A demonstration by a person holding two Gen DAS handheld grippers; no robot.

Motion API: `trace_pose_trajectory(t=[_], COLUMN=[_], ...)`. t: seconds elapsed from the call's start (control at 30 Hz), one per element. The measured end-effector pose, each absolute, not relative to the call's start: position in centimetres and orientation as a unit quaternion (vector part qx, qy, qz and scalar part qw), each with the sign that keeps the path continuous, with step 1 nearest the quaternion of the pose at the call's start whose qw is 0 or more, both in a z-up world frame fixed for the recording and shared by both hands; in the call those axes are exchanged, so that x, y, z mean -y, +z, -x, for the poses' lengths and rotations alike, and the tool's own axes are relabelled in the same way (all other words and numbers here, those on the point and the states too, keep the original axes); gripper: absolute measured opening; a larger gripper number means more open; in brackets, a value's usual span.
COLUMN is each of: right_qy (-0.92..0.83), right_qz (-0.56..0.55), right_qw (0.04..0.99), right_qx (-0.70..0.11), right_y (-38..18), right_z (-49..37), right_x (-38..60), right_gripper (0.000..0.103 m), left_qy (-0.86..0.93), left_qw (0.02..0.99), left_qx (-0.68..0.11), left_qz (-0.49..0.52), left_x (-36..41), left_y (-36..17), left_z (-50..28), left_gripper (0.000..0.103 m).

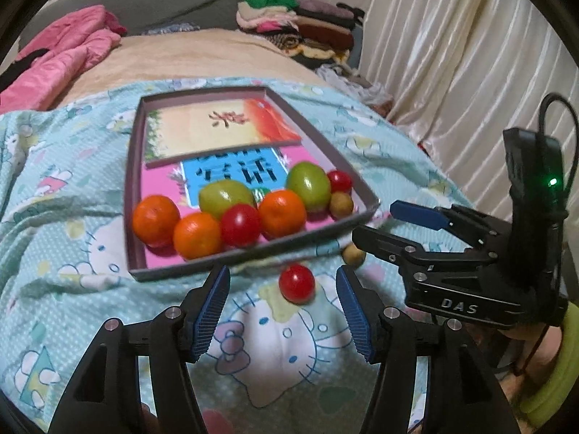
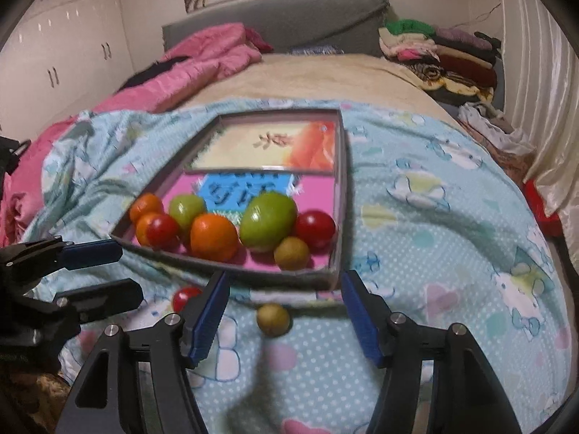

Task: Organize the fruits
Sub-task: 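Grasp another brown fruit with the right tool while the left tool grasps another red tomato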

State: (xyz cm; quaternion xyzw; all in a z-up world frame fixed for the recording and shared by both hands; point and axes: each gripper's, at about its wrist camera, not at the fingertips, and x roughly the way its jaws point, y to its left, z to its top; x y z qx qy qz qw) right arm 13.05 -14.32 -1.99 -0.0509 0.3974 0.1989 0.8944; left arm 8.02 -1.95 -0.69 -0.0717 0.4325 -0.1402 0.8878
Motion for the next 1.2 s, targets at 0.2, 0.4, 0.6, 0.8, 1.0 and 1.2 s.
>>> trace_pose_trajectory(t=[0.2, 0.4, 0.6, 0.8, 1.0, 1.2], right_qy=[0.201, 0.213, 0.226, 0.229, 0.231, 0.246], right_qz=[0.045, 0.036, 0.021, 0.014, 0.0, 0.0], right_qw=[0.886, 0.866, 0.845, 0.841, 0.842, 0.853], right_qx=[-0.414, -0.451, -0.485, -0.49, -0.487, -0.46], right_y=[-2.6, -4.0, -5.6, -6.1, -5.9, -4.4], right_z=[-12.8, -13.4, -14.2, -14.6, -14.7, -13.9], right_x=[14.5, 14.4, 14.4, 14.3, 14.7, 14.6], right_gripper=[0.064, 0.057, 0.043, 0.032, 0.023, 0.023], left_qy=[-0.133, -0.143, -0.155, -0.163, -0.166, -0.169], left_qw=[0.881, 0.872, 0.866, 0.858, 0.857, 0.861], left_qx=[-0.448, -0.457, -0.464, -0.479, -0.482, -0.472], left_qz=[0.079, 0.096, 0.1, 0.092, 0.079, 0.083], left_x=[1.8, 1.7, 2.2, 3.2, 4.1, 3.7], left_y=[-1.6, -2.3, -2.8, -3.9, -4.7, -4.2], left_z=[-8.4, -8.9, -9.3, -10.1, -10.9, -11.0], left_gripper=[0.063, 0.063, 0.062, 0.044, 0.031, 0.028])
